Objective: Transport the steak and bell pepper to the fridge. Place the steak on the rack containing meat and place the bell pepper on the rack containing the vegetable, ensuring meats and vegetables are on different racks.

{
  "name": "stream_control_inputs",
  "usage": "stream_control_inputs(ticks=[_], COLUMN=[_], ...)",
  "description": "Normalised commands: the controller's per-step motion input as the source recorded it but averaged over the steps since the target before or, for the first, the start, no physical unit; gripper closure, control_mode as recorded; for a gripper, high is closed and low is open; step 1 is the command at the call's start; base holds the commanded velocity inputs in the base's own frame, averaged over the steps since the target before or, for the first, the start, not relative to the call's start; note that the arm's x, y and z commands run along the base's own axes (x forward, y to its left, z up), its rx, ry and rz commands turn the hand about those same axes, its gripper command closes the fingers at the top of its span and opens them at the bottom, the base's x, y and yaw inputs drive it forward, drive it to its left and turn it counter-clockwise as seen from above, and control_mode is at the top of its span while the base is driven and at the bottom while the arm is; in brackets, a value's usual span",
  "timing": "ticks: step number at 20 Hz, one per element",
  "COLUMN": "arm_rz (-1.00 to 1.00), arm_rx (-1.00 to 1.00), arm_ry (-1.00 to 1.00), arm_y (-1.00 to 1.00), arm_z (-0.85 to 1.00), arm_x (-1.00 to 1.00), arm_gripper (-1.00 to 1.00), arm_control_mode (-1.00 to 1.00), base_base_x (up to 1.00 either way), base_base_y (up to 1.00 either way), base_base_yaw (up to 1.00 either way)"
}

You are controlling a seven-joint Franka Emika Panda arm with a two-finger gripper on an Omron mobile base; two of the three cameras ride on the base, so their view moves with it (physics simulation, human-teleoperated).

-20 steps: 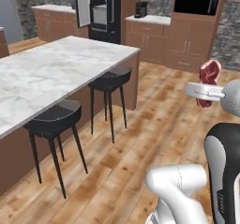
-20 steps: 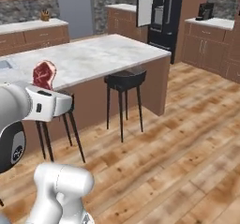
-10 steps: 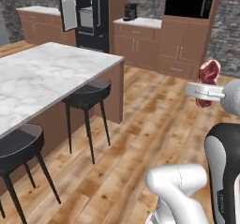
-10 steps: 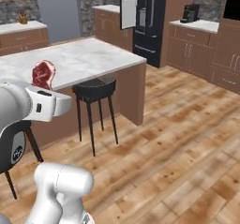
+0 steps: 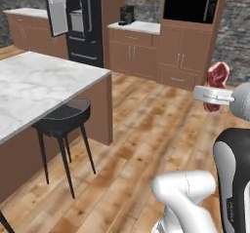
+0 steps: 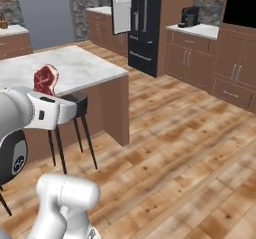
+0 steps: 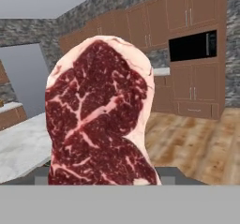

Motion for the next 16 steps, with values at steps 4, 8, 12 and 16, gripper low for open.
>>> stream_control_inputs(ticks=[4, 8, 12, 16], arm_rz=[0.0, 0.0, 0.0, 0.0], arm_rx=[0.0, 0.0, 0.0, 0.0], arm_ry=[0.0, 0.0, 0.0, 0.0], arm_y=[0.0, 0.0, 0.0, 0.0], arm_z=[0.0, 0.0, 0.0, 0.0], arm_x=[0.0, 0.0, 0.0, 0.0], arm_gripper=[1.0, 1.0, 1.0, 1.0], arm_control_mode=[1.0, 1.0, 1.0, 1.0], base_base_x=[1.0, 1.0, 1.0, 1.0], base_base_y=[-0.85, -0.79, -0.71, -0.54], base_base_yaw=[0.0, 0.03, 0.06, 0.07])
